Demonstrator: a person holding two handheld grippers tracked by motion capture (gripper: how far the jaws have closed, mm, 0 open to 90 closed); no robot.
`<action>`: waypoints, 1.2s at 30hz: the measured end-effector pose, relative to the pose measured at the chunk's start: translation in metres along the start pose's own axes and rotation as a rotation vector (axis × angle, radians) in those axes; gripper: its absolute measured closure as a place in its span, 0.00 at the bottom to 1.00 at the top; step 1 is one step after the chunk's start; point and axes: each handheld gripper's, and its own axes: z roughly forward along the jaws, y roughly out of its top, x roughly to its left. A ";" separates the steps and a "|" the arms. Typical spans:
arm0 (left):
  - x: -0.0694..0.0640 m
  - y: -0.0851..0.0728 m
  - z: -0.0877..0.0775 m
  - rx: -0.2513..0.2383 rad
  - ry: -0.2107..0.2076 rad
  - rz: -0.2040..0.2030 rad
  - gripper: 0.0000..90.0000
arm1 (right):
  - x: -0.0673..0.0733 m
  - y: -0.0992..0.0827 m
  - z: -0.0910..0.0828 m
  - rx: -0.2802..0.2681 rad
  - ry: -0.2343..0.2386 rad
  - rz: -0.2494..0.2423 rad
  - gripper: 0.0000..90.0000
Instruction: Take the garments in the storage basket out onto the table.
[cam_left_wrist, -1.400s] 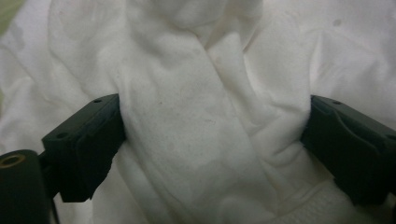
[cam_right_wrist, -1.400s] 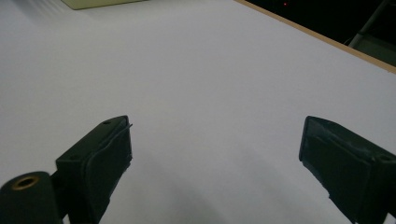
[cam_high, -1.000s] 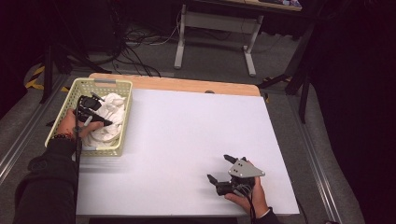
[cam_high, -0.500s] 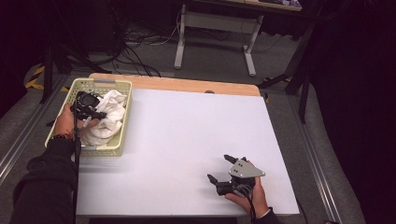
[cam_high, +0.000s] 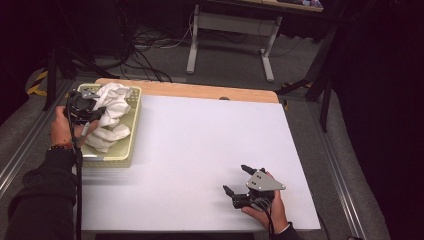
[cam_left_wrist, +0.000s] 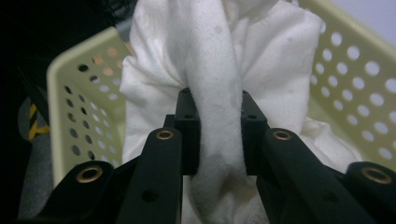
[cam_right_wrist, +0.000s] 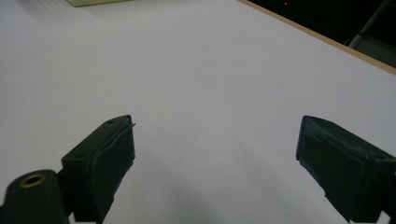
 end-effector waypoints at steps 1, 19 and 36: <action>0.000 0.000 -0.004 -0.023 -0.004 -0.010 0.84 | 0.000 0.000 0.000 -0.002 -0.001 0.000 0.14; -0.010 0.012 -0.051 -0.335 -0.013 -0.058 0.86 | -0.004 0.000 -0.004 -0.035 -0.048 -0.004 0.14; -0.064 0.059 -0.067 -0.464 -0.139 0.099 0.86 | -0.017 0.012 -0.018 -0.087 -0.130 0.015 0.15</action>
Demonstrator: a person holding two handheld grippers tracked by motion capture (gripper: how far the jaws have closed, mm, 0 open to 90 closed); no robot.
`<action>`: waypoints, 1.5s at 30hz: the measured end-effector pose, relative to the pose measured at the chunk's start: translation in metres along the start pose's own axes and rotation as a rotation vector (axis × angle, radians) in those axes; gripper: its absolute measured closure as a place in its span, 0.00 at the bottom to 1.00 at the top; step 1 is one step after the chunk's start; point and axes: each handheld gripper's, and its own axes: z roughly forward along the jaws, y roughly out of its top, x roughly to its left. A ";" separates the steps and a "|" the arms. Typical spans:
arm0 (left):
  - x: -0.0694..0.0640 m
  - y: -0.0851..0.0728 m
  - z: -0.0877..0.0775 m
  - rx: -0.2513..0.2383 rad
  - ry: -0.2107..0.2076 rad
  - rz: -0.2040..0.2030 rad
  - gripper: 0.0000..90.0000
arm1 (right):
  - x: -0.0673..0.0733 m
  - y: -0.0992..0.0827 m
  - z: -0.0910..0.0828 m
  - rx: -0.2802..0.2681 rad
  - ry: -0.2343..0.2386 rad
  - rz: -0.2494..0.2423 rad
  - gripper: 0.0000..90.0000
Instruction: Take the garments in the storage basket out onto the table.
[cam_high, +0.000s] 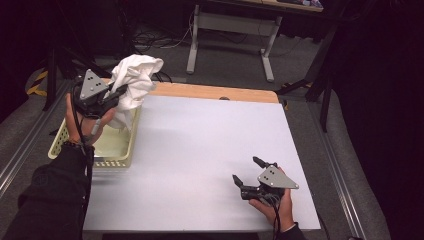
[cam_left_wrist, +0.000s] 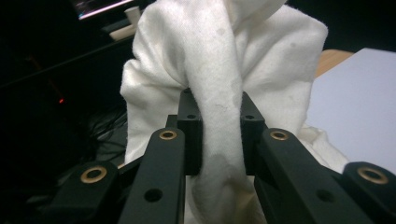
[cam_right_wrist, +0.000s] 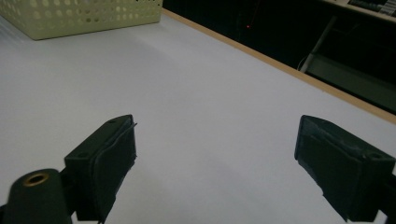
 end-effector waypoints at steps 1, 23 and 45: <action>0.000 0.000 0.000 0.000 0.000 0.000 0.86 | 0.000 0.000 0.000 0.000 0.000 0.000 0.15; -0.120 0.061 0.017 -0.129 -0.364 0.118 0.86 | -0.015 0.073 -0.011 -0.156 -0.081 0.006 0.17; -0.185 0.014 0.057 0.037 -0.497 0.144 0.85 | -0.014 0.070 -0.017 -0.176 -0.034 0.032 0.17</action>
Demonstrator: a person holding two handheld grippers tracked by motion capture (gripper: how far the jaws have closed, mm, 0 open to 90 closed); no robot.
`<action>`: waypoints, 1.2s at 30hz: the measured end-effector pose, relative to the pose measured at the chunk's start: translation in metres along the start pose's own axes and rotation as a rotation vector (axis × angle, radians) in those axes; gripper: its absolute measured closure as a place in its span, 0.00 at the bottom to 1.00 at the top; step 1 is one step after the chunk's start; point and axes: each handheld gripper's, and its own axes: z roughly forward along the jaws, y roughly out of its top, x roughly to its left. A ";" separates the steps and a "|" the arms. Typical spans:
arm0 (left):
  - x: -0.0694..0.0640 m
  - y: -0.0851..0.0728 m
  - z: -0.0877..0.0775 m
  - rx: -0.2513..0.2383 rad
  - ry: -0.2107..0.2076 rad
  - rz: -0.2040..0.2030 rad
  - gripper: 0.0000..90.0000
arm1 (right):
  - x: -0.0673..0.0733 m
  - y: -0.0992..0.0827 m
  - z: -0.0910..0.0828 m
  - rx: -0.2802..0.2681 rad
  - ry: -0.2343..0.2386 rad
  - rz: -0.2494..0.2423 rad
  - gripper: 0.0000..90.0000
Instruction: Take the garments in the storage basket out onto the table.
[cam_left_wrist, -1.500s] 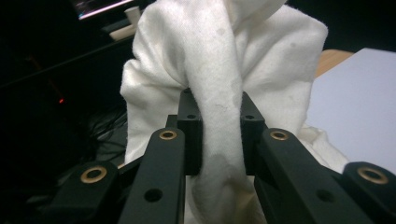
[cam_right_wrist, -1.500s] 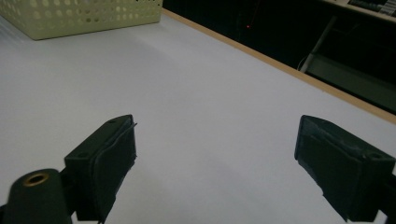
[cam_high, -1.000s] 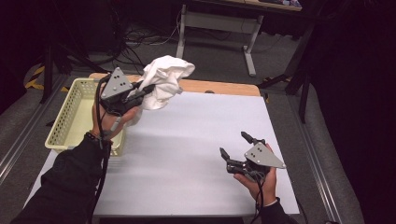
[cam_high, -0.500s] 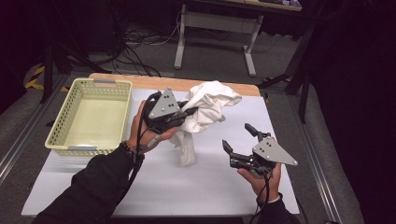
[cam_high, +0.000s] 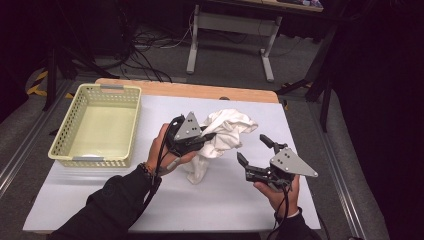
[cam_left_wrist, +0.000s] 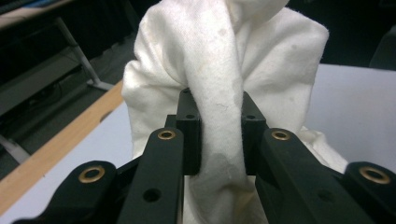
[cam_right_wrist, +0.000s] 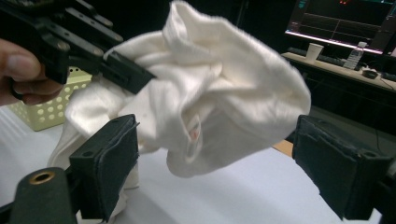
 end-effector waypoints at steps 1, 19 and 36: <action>-0.001 -0.003 0.001 0.006 -0.003 0.000 0.85 | 0.000 0.000 0.001 0.003 0.002 -0.001 0.18; -0.027 -0.075 -0.061 -0.025 0.025 -0.057 0.32 | 0.004 -0.027 0.018 0.127 0.157 -0.011 0.51; -0.043 -0.129 -0.016 0.285 -0.065 -0.112 0.53 | 0.046 -0.081 0.066 0.434 0.315 -0.076 0.58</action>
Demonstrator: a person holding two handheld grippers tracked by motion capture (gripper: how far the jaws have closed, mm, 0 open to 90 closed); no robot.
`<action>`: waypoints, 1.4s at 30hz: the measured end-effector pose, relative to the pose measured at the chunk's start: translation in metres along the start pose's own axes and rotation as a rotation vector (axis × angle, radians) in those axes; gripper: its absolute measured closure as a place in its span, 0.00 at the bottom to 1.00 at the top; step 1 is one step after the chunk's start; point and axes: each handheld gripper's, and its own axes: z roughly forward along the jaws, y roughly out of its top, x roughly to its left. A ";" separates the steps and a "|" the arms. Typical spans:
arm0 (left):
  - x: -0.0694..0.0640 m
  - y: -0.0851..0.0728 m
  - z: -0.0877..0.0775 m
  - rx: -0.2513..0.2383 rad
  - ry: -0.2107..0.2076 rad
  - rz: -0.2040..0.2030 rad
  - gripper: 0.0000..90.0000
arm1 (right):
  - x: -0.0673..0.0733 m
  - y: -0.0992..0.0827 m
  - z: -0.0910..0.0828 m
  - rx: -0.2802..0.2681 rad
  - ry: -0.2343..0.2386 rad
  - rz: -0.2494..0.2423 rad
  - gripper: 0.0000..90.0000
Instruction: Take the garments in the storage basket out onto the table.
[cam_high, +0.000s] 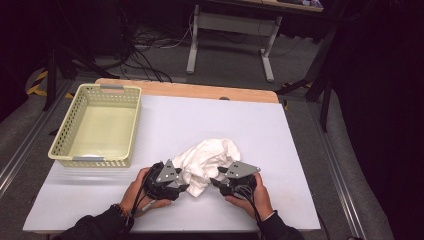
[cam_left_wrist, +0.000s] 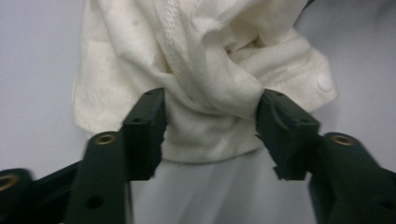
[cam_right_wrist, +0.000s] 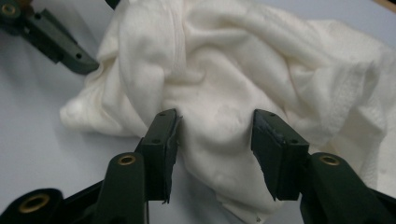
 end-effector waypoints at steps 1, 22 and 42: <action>0.002 -0.001 0.002 0.023 -0.004 0.002 0.56 | -0.001 -0.001 0.000 0.000 -0.007 0.008 0.61; 0.017 0.013 -0.053 -0.220 0.045 -0.026 0.96 | -0.013 0.011 -0.049 -0.161 -0.179 0.012 0.97; -0.001 0.019 -0.051 -0.189 0.039 0.067 0.83 | -0.019 0.010 -0.069 -0.256 -0.281 0.053 0.97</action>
